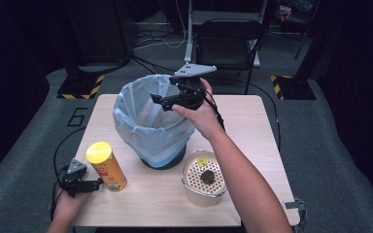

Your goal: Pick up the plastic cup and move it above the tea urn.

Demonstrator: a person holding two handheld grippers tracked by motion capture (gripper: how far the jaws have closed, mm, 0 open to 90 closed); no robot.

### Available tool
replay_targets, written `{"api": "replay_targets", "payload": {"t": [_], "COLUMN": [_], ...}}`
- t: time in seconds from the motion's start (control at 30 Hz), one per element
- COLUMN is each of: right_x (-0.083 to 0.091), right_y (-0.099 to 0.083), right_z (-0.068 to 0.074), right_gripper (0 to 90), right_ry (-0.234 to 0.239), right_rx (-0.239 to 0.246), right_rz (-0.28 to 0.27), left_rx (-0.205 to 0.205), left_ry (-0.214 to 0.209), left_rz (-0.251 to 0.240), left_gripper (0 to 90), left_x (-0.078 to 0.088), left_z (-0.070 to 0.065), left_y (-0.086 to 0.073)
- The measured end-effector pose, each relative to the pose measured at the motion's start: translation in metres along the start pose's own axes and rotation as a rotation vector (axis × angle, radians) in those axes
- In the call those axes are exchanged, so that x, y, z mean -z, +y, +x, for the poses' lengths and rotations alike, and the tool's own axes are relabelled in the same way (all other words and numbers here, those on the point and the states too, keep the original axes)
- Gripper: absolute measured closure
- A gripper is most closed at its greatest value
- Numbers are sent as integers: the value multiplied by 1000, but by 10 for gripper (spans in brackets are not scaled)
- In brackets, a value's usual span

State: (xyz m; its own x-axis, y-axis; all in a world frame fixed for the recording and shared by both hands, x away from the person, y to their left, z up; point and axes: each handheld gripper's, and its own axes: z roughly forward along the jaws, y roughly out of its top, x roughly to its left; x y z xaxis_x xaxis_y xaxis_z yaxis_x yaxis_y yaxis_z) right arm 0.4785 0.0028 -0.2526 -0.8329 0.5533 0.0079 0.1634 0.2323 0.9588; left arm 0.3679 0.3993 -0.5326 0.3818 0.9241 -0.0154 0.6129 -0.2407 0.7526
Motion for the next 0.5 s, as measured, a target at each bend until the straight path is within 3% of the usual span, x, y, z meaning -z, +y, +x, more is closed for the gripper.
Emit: {"api": "replay_targets", "payload": {"t": [0.27, 0.37, 0.43, 0.5], "right_x": [26, 38, 45, 50], "right_y": [-6, -12, -16, -19], "right_z": [1, 1, 0, -1], "right_gripper": [140, 146, 169, 177], "right_ry": [23, 12, 6, 6], "right_rx": [4, -3, 1, -3], "right_rz": [-38, -38, -57, -65], "left_rx": [-6, 12, 20, 28], "left_ry": [-7, 2, -7, 6], "left_rz": [23, 11, 35, 15], "left_gripper": [103, 106, 106, 105], "left_x": [3, 2, 4, 3], "left_z": [1, 1, 3, 2], "left_y": [1, 0, 1, 0]}}
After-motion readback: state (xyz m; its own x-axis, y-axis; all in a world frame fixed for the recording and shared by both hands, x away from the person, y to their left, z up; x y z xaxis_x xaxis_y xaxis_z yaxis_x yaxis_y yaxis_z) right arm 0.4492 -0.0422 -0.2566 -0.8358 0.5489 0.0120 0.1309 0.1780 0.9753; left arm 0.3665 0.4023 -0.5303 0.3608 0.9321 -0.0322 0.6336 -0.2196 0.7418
